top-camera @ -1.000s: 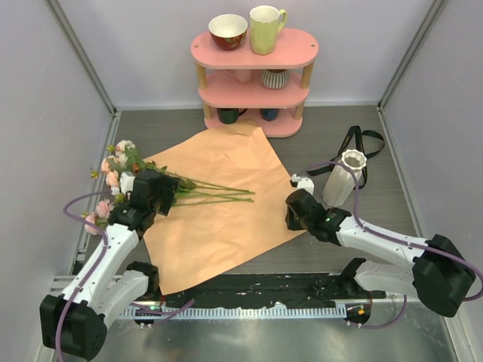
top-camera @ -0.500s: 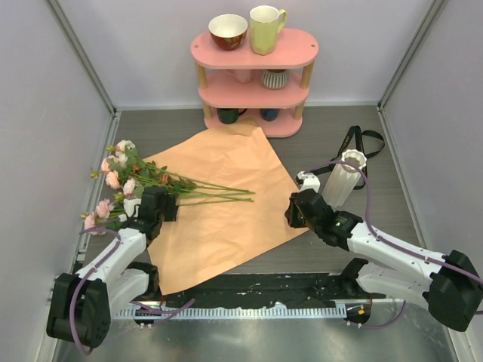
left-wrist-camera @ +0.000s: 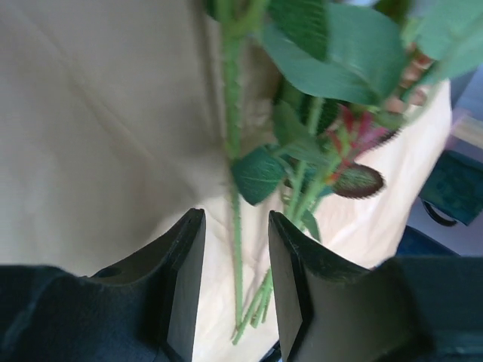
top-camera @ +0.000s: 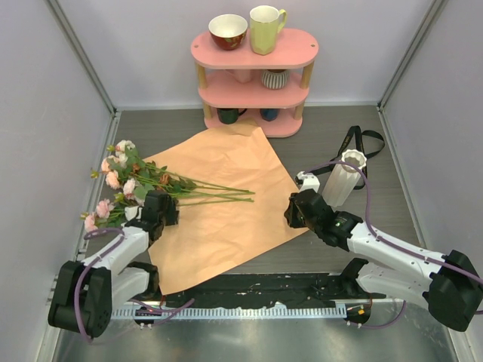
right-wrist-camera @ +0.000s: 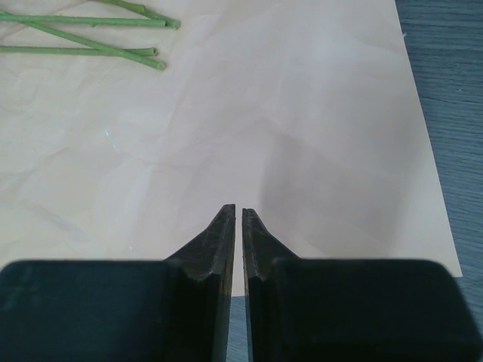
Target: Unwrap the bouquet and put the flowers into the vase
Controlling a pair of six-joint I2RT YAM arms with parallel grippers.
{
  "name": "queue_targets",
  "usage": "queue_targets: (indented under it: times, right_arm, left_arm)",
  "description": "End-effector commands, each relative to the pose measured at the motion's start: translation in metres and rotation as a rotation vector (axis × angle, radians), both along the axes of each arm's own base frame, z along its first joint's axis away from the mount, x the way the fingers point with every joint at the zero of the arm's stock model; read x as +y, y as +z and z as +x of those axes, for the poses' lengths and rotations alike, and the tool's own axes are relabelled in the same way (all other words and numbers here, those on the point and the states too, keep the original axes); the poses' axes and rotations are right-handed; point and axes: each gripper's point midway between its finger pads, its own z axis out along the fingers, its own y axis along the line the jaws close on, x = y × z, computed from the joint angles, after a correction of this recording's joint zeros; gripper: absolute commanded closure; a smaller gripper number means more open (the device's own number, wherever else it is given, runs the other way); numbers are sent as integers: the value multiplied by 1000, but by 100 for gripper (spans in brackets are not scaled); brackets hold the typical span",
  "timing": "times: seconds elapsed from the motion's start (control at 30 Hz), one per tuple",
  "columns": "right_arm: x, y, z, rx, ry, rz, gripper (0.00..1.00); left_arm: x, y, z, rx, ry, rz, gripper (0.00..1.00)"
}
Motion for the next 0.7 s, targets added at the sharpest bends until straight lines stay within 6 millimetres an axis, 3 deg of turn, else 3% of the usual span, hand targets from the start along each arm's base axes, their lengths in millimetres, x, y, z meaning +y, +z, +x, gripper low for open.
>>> queue_targets:
  times: [0.0, 0.23, 0.4, 0.43, 0.57, 0.67]
  right_arm:
    - [5, 11, 7, -46, 3, 31, 86]
    - [3, 12, 7, -54, 2, 27, 86]
    - [5, 11, 8, -51, 8, 28, 86]
    - [5, 11, 8, -52, 6, 27, 86]
    - [5, 13, 8, -53, 11, 28, 86]
    - [3, 14, 8, -60, 6, 22, 86]
  left_arm:
    - [10, -10, 3, -1, 63, 13, 59]
    - [13, -23, 9, 14, 84, 28, 65]
    - [5, -34, 17, 0, 82, -22, 76]
    - [4, -33, 18, -4, 77, -27, 78]
    - [3, -28, 16, -16, 52, -14, 100]
    - [8, -18, 8, -20, 48, 18, 100]
